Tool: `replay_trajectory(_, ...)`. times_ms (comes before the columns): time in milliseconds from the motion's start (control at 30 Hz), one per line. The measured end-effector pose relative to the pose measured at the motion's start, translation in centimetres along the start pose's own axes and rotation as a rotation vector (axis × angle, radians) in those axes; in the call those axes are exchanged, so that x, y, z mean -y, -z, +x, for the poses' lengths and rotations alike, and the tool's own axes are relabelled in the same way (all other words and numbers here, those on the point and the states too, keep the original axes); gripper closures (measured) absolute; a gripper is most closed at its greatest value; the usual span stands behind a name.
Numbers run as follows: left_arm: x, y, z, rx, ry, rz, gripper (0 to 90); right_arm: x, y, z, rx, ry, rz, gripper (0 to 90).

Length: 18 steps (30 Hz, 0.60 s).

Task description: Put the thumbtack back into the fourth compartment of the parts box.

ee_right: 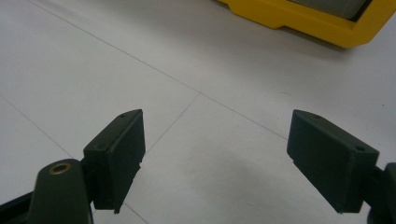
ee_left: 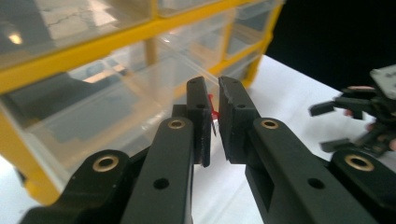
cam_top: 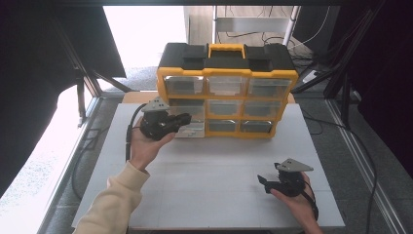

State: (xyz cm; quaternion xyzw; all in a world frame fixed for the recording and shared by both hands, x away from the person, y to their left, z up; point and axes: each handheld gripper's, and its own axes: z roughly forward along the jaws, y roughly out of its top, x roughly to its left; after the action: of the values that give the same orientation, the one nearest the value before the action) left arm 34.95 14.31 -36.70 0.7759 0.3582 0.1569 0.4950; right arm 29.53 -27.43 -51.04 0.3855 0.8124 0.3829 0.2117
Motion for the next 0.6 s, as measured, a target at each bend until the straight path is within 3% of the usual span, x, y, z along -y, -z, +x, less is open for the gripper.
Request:
replay_trajectory(200, -0.5, -0.6, 1.4, -0.040, 0.019, 0.006, 83.0, 0.0, 0.0, 0.0, 0.000, 0.003, 0.003, 19.6)
replay_trajectory(367, -0.3, -0.9, 1.8, -0.073, 0.015, 0.004, 81.2, 0.0, -0.1, 0.1, -0.006, 0.008, 0.007, 19.5)
replay_trajectory(400, -0.3, -0.8, 1.8, -0.088, 0.012, 0.000, 73.4, 0.0, -0.1, 0.1, -0.010, 0.011, 0.007, 19.5)
replay_trajectory(500, -0.3, -0.3, 1.5, -0.072, 0.023, 0.008, 45.6, 0.0, -0.1, 0.2, -0.011, 0.013, 0.008, 19.5)
replay_trajectory(600, 0.4, 1.1, 0.9, -0.051, 0.032, -0.018, 32.9, 0.0, 0.0, 0.2, -0.009, 0.010, 0.006, 19.5)
